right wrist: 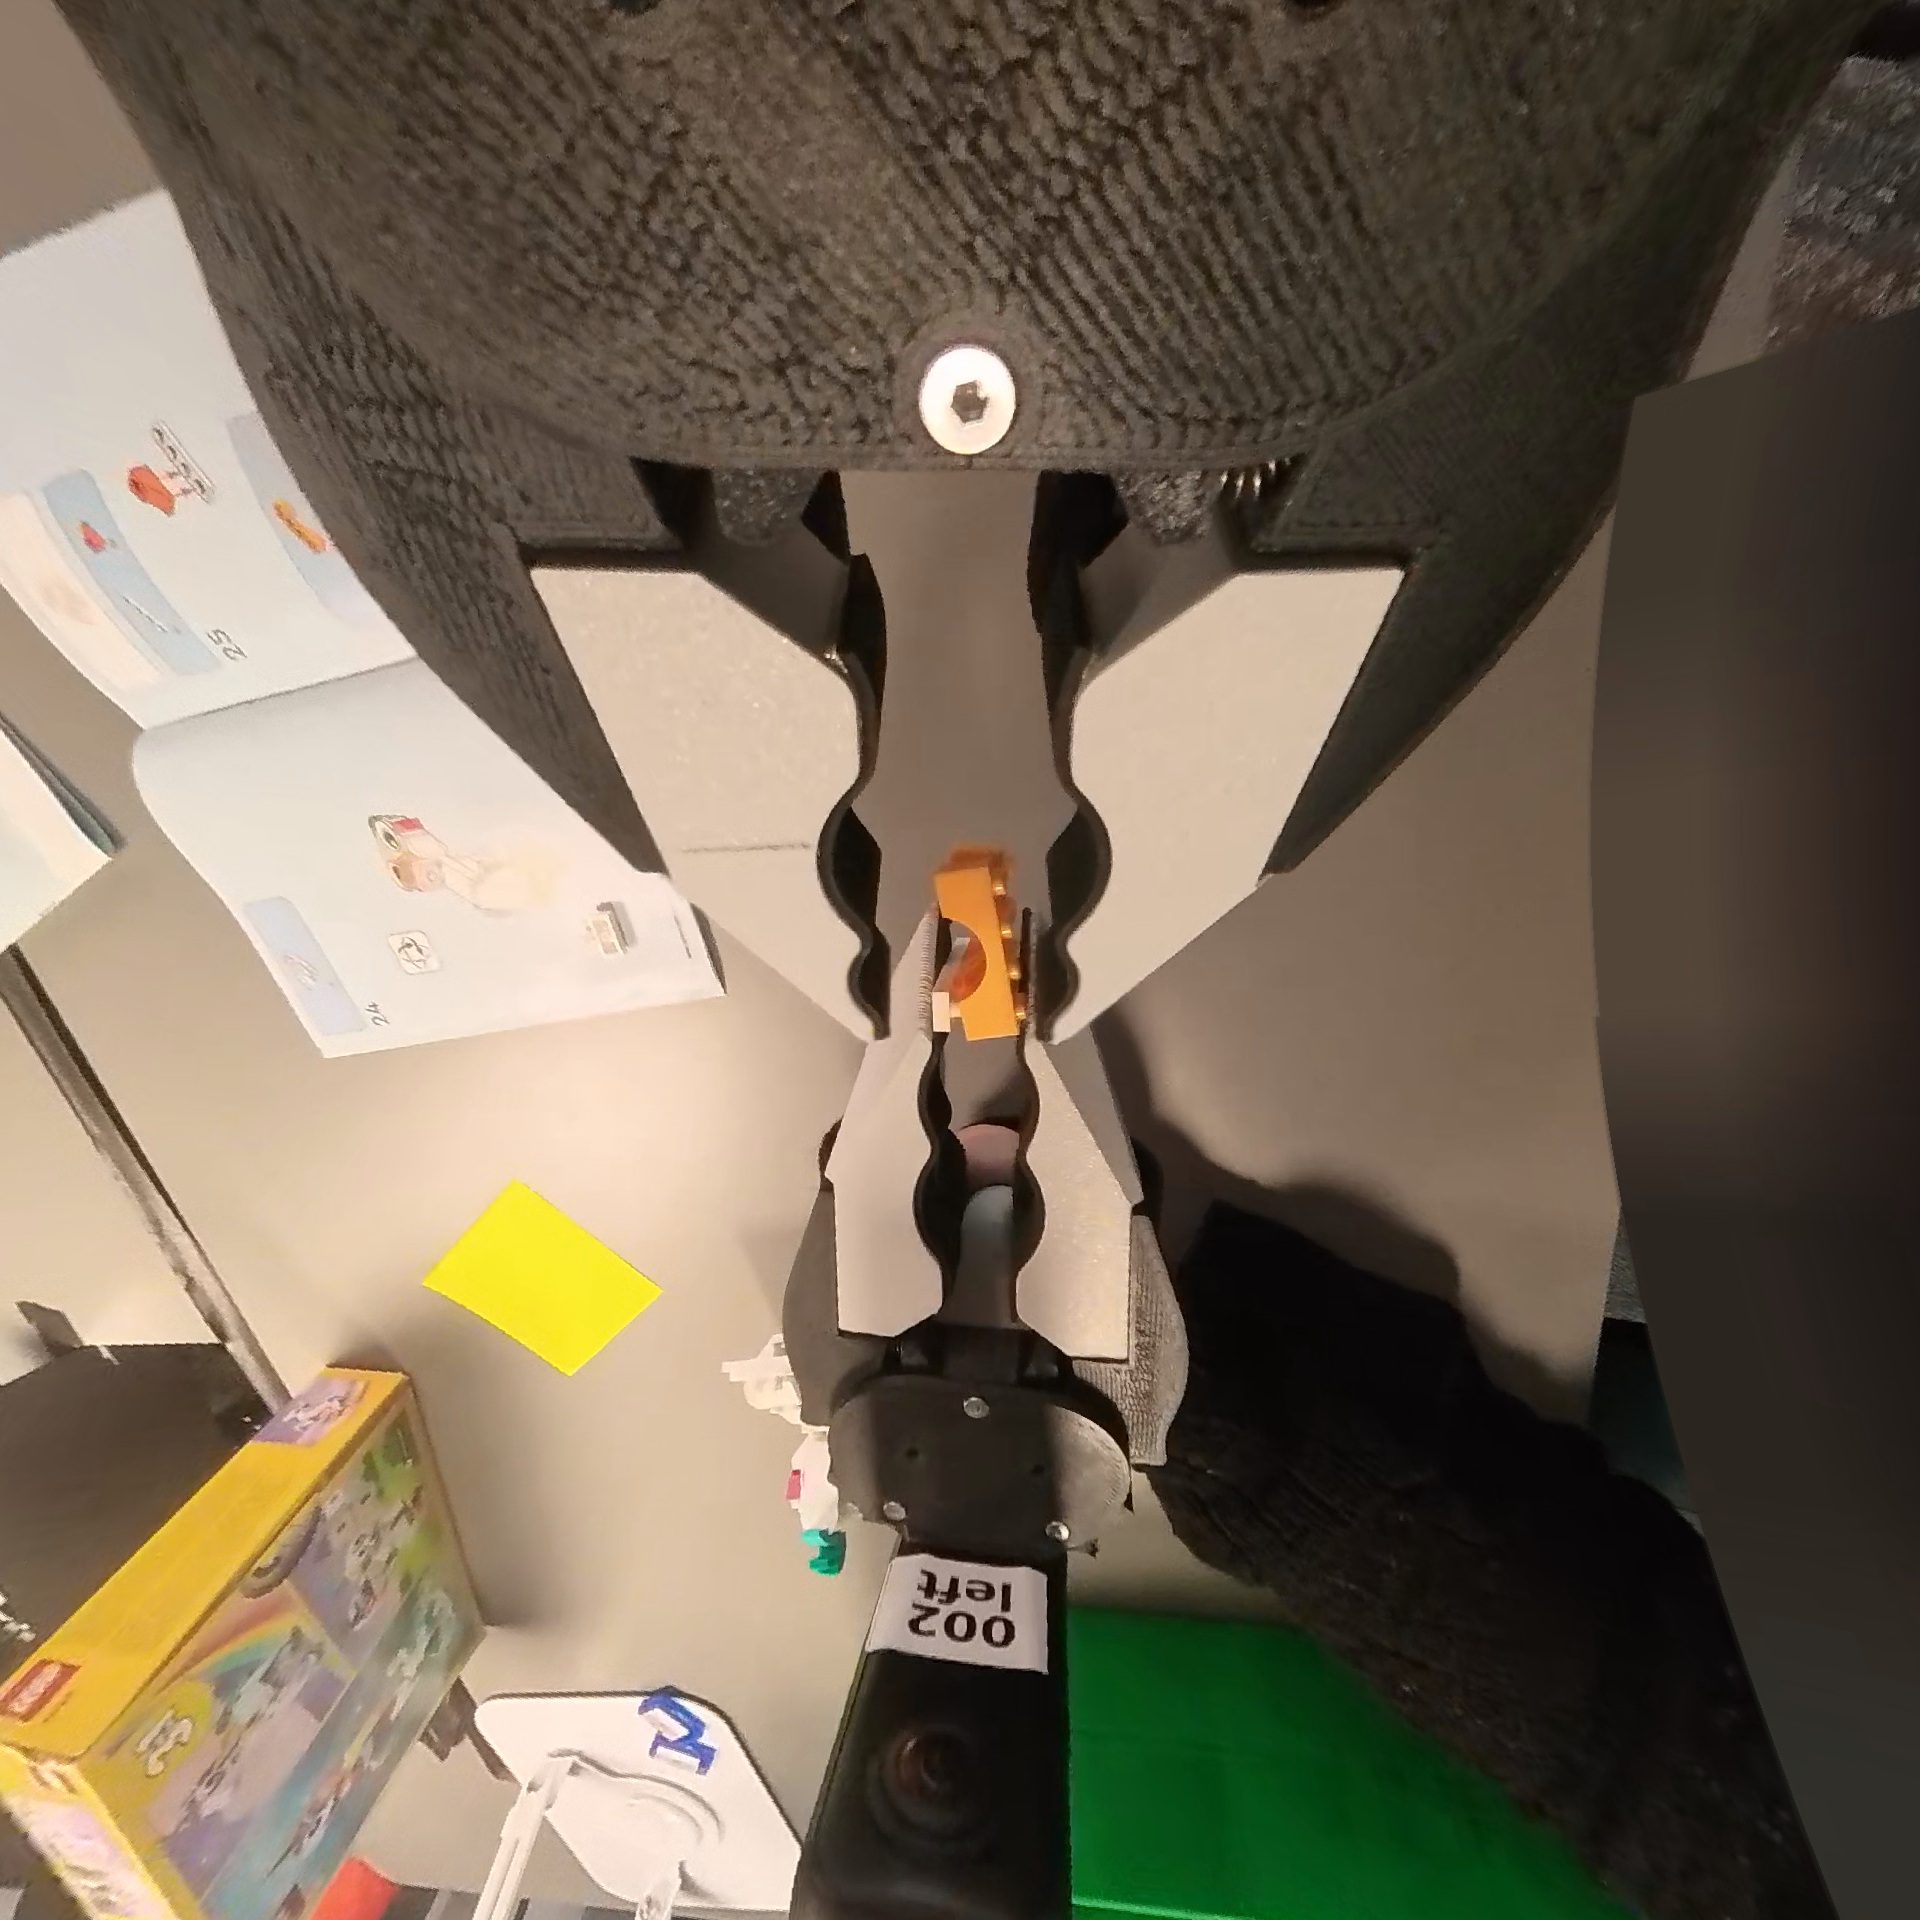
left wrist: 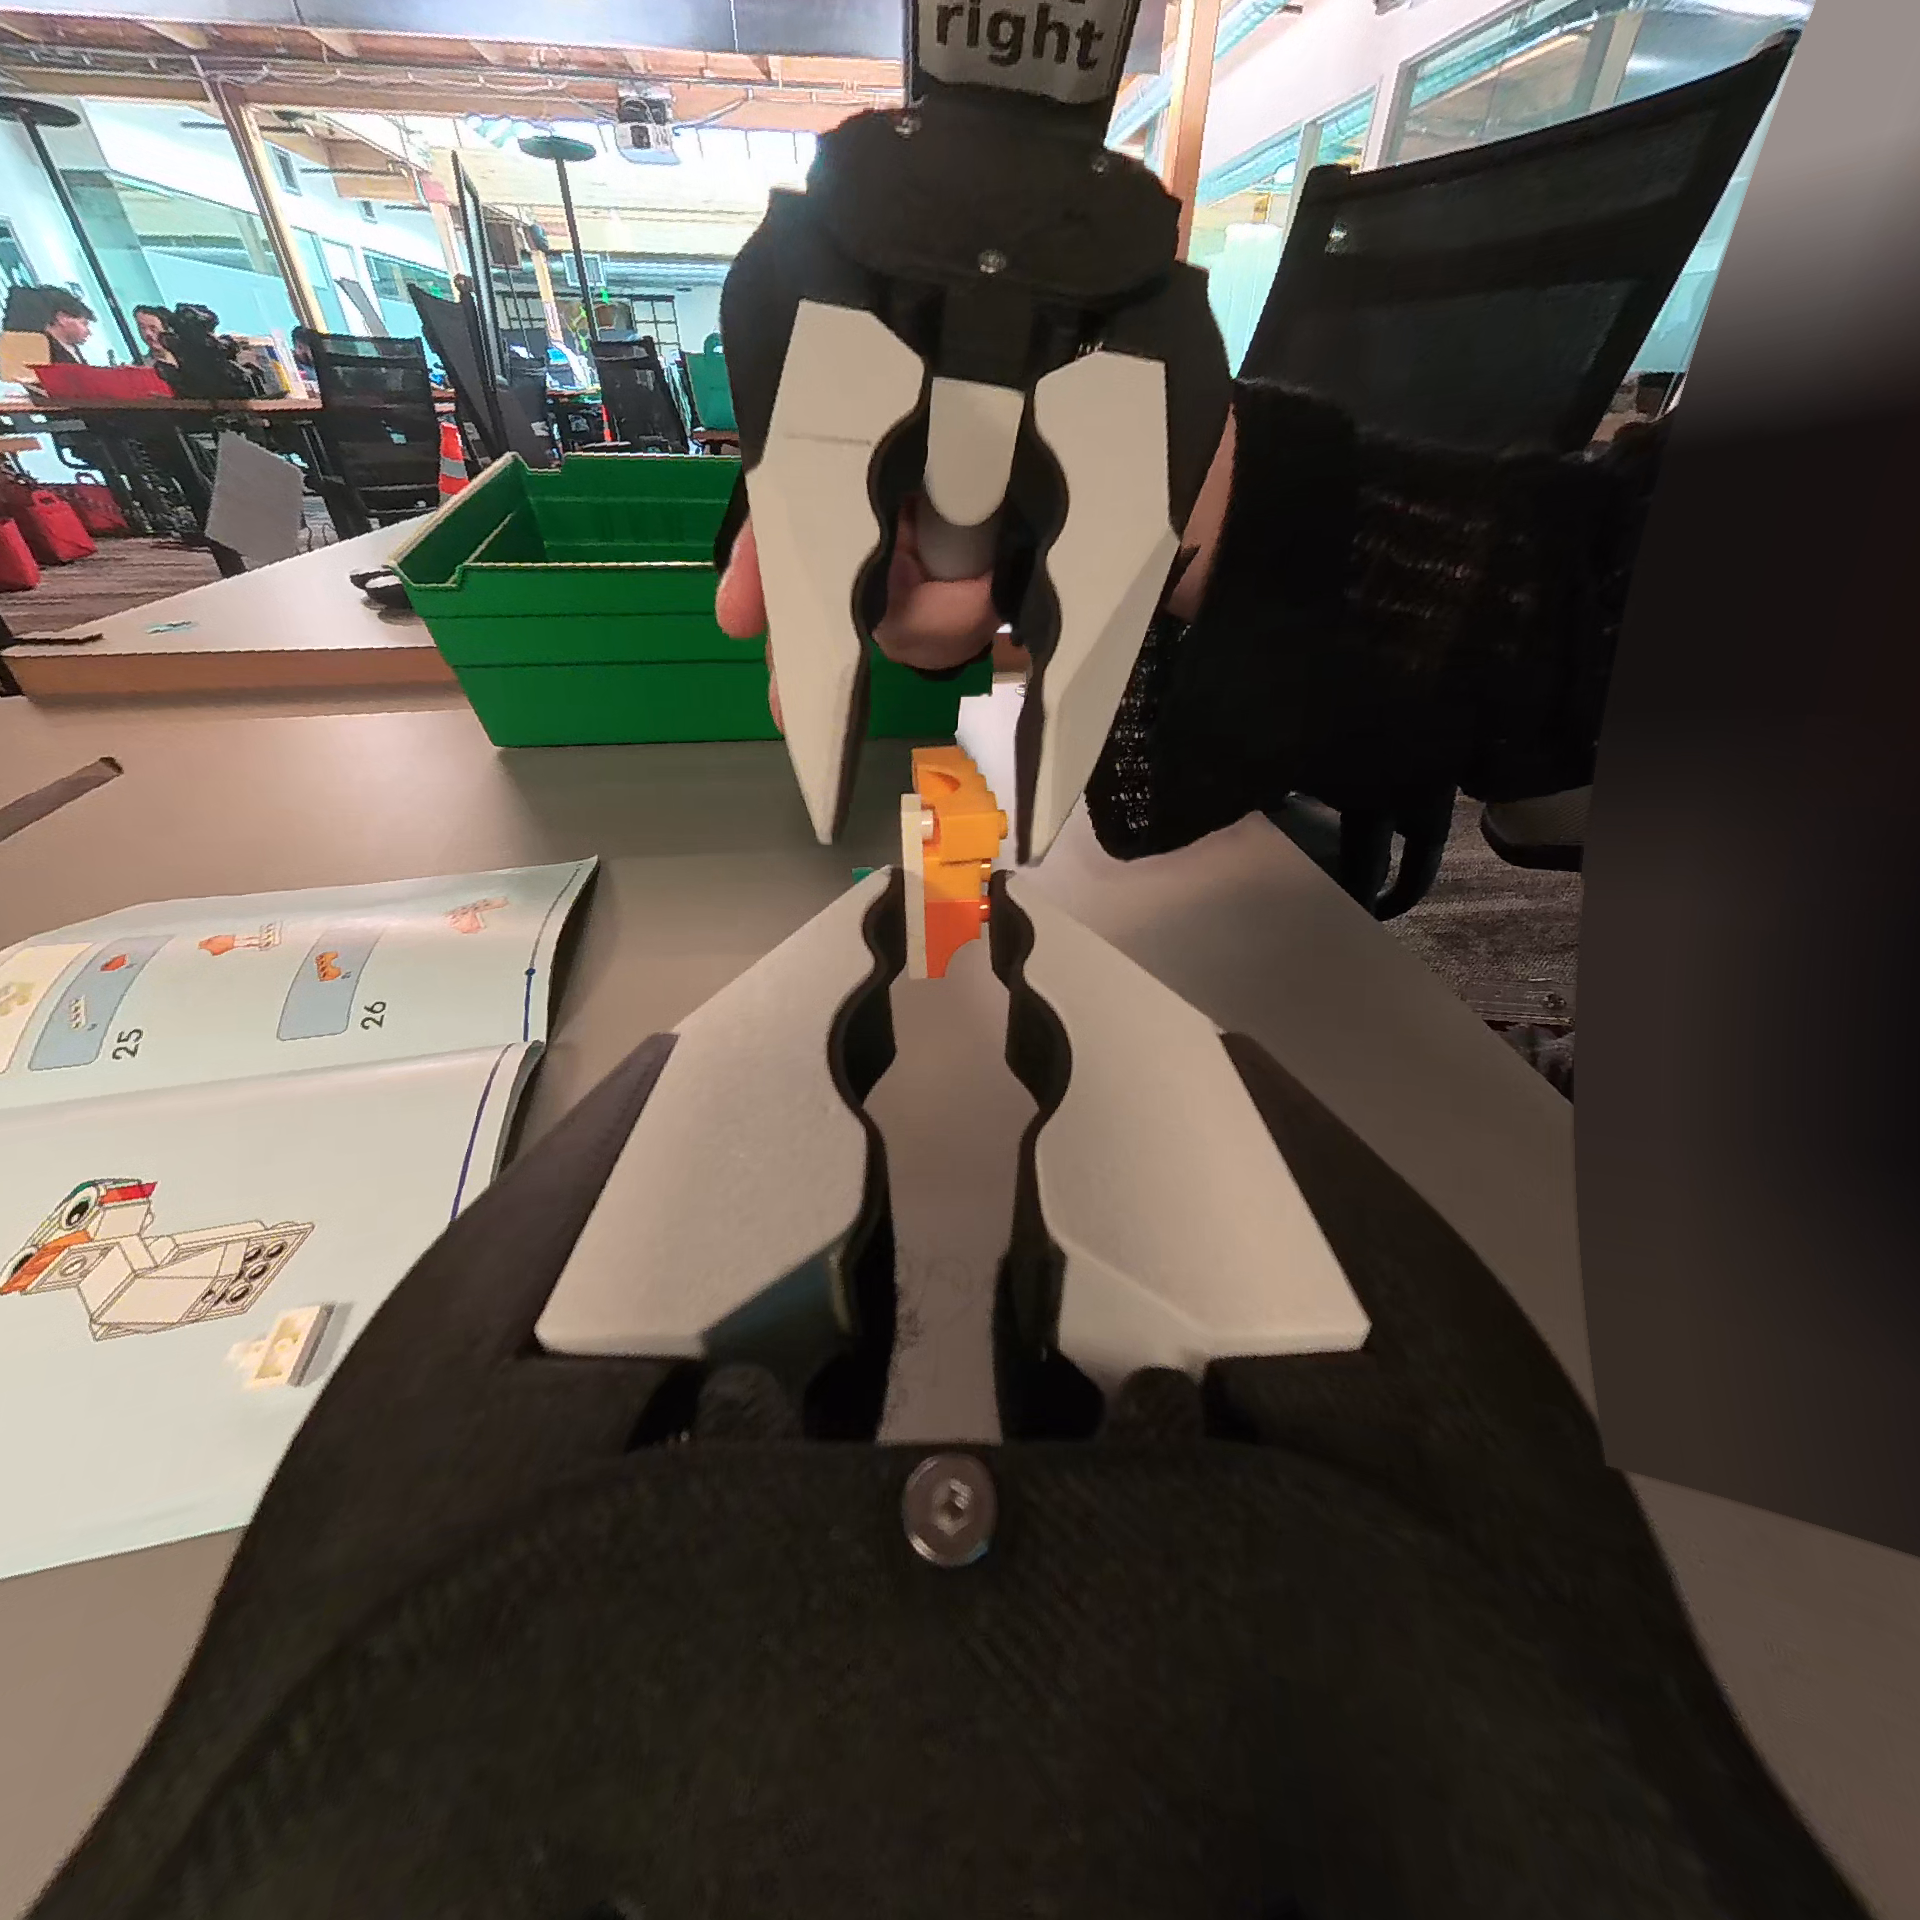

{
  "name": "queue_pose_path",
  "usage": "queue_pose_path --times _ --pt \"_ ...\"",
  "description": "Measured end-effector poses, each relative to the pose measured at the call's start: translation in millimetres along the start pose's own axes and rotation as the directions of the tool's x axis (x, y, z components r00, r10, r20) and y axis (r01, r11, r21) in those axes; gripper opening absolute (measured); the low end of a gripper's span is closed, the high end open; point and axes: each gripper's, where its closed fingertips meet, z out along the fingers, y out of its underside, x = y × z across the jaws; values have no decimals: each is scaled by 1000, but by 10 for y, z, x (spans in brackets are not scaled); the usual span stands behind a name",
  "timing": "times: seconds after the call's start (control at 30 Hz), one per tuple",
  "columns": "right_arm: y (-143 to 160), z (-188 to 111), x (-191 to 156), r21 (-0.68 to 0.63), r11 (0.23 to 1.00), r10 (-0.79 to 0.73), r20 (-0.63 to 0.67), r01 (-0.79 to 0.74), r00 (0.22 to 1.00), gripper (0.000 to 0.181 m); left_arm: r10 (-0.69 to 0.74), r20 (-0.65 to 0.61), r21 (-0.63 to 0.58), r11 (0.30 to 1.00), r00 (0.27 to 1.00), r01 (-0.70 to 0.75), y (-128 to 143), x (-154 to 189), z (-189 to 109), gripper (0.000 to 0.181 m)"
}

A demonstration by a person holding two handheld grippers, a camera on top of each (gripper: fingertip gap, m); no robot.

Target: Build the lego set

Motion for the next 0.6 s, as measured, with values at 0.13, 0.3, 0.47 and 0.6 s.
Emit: queue_pose_path --times 0.13,0.3,0.47,0.6 --pt "2 11 -5 12 1000 5 5 -5 1000 22 -4 -1 2 1000 1000 4 -3 -2 -2 14" --pt "7 9 -10 23 1000 13 8 -14 1000 20 -3 -3 0 1000 1000 3 1 0 1 14" --pt "12 7 -15 32 999 26 17 -27 1000 19 -3 -6 2 1000 1000 3 -2 3 -2 14" --pt "9 10 -26 45 998 39 29 -40 999 17 -1 -10 4 1000 1000 1 -4 10 -3 14"
